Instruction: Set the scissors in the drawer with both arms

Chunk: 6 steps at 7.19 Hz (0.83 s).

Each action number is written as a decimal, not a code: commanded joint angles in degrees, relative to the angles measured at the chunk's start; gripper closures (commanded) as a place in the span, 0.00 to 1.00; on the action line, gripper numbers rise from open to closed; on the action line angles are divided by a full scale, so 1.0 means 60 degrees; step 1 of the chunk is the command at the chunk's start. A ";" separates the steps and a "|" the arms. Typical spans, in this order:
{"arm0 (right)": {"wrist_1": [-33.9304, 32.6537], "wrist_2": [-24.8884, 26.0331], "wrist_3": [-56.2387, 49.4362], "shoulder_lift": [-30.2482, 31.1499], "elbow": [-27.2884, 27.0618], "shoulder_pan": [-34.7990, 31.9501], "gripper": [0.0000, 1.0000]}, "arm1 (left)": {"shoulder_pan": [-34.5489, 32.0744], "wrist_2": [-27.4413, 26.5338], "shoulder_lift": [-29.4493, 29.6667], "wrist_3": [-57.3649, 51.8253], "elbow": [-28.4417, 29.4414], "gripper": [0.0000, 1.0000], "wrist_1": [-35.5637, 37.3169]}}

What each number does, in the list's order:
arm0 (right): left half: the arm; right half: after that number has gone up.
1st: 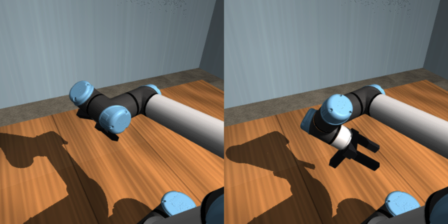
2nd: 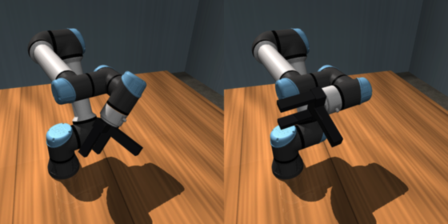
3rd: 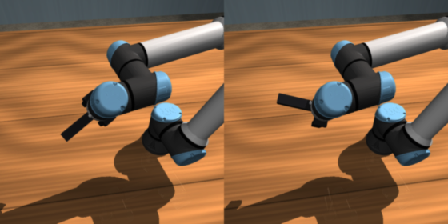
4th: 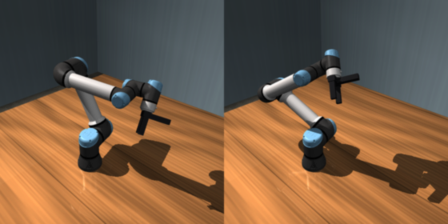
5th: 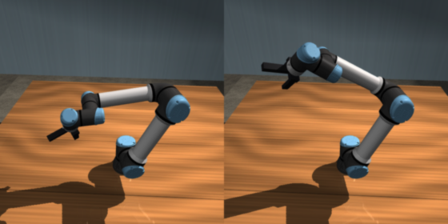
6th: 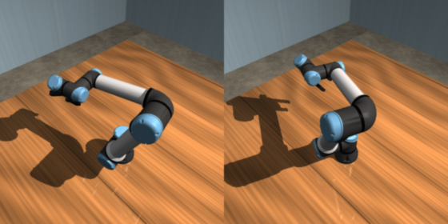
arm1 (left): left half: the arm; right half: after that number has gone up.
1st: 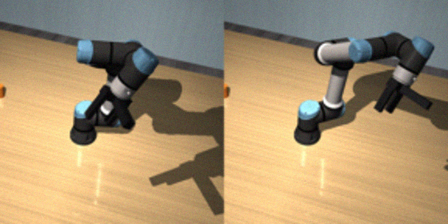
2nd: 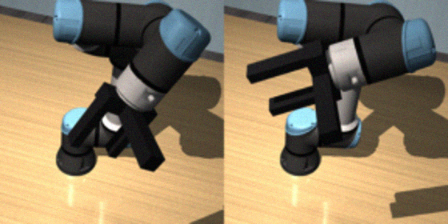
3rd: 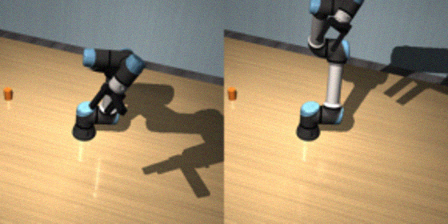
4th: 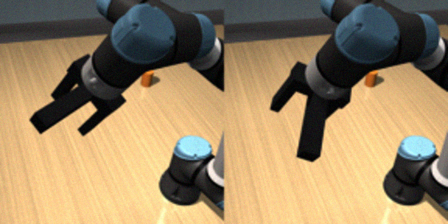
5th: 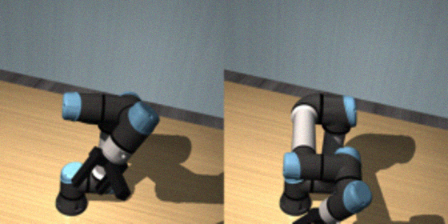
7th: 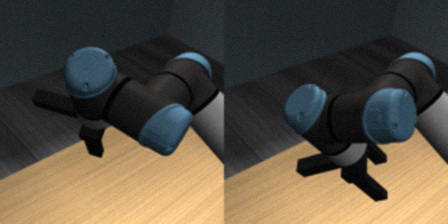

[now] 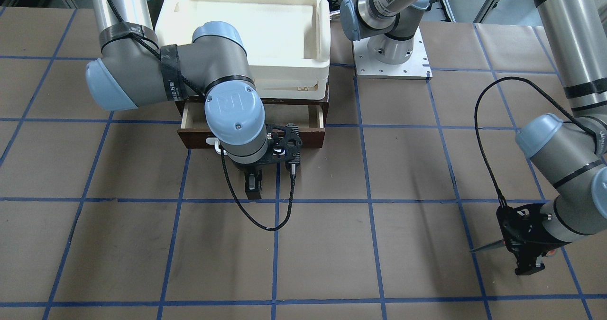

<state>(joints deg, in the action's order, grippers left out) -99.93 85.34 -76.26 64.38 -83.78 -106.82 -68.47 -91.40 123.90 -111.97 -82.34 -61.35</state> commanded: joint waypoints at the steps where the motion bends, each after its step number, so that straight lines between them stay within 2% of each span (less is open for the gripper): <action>1: -0.0060 0.0001 0.0009 -0.0182 0.0324 0.0122 0.00 | 0.0000 0.0000 -0.0068 -0.0015 -0.0003 1.00 -0.0014; 6: -0.0323 -0.0014 -0.0005 -0.0842 0.1131 0.0313 0.00 | 0.0000 0.0029 -0.0098 -0.0015 -0.0076 1.00 -0.0117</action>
<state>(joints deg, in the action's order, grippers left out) -101.42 85.29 -76.32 59.98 -78.07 -105.24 -68.47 -91.28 123.41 -112.04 -82.72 -62.04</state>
